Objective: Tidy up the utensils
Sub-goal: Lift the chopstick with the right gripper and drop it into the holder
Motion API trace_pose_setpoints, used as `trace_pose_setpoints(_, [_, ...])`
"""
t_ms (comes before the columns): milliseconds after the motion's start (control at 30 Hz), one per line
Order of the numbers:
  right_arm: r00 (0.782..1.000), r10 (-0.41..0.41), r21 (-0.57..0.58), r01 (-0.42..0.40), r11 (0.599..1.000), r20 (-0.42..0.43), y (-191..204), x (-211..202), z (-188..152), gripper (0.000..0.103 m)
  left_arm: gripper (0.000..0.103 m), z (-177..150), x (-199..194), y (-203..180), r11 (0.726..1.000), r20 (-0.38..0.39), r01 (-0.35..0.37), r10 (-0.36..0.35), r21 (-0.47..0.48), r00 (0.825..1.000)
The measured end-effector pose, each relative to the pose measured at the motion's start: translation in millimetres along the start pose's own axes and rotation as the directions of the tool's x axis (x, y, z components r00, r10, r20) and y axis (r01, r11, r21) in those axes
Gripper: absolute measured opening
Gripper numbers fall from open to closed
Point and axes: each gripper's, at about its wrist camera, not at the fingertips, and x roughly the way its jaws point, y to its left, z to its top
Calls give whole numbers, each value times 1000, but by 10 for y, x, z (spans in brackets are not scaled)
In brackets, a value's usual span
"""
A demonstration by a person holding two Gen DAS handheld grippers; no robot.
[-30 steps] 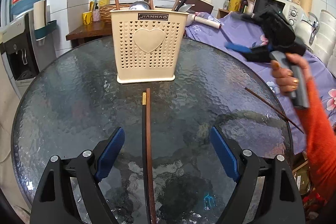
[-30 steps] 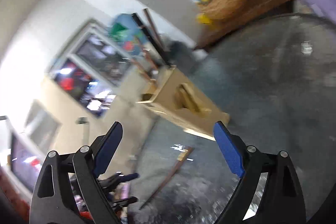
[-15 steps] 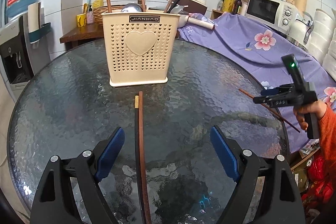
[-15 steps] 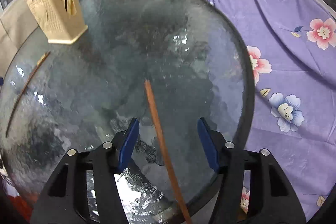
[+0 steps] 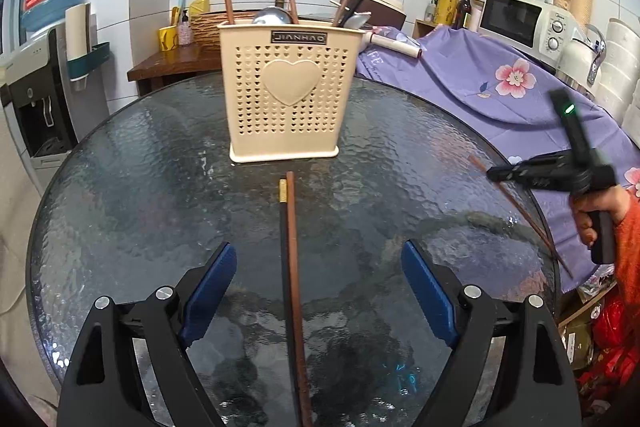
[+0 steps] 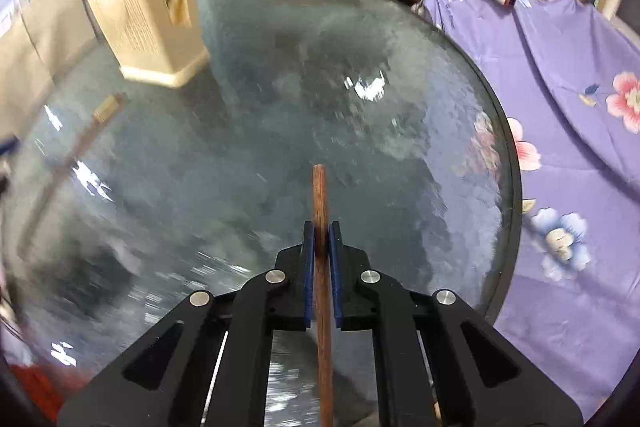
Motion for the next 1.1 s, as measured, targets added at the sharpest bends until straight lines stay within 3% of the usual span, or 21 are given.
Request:
trace_pose_setpoints(167, [974, 132, 52, -144, 988, 181, 204, -555, 279, 8, 82, 23, -36, 55, 1000, 13, 0, 0, -17, 1000])
trace_pose_setpoints(400, [887, 212, -61, -205, 977, 409, 750, -1227, 690, 8, 82, 37, -83, 115, 1000, 20, -5, 6, -27, 1000])
trace_pose_setpoints(700, [803, 274, -119, -249, 961, 530, 1137, -1647, 1585, 8, 82, 58, -161, 240, 999, 35, -20, 22, -46, 999])
trace_pose_setpoints(767, [787, 256, -136, -217, 967, 562, 1241, -1759, 1842, 8, 82, 62, -174, 252, 999, 39, -20, 22, -50, 999])
trace_pose_setpoints(967, [756, 193, -141, -134, 981, 626, 1453, -1854, 2397, 8, 82, 55, -172, 269, 998, 40, -24, 26, -53, 999])
trace_pose_setpoints(1100, [779, 179, -104, -146, 984, 601, 1449, -1596, 2574, 8, 82, 32, -156, 301, 998, 33, -26, 28, -60, 999])
